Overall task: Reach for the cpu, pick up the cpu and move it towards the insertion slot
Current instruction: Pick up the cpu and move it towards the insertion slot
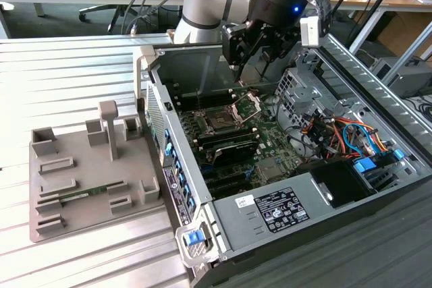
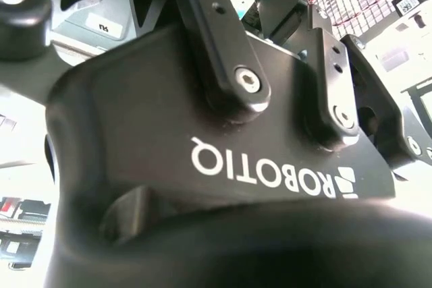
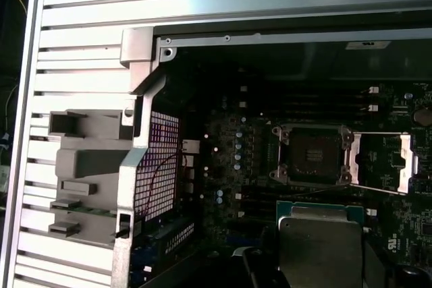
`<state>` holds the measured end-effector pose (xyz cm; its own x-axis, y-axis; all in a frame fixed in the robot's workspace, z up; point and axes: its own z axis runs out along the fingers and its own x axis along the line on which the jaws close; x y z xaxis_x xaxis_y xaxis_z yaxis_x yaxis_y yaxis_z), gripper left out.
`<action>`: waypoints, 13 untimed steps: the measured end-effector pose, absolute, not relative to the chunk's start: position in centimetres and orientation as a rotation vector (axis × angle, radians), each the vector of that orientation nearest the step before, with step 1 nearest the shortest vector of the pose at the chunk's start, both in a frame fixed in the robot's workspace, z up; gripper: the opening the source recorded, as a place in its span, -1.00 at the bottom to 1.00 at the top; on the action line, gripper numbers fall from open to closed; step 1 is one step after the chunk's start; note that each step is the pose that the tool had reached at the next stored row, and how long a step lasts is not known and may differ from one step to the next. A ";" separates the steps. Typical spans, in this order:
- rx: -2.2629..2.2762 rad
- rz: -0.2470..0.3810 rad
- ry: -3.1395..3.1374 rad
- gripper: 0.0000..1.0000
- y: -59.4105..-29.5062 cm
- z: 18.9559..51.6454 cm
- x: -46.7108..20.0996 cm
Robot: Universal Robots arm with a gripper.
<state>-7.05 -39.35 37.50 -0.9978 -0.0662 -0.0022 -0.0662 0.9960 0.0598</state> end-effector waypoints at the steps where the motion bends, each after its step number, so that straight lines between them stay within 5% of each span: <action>1: -0.104 0.094 3.138 0.09 -39.4 37.5 -7.0; 13: -0.104 0.094 3.138 0.09 -39.3 37.3 -6.4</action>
<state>-6.44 -39.33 37.27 -0.9978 -0.0661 -0.0021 -0.0661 0.9960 0.0597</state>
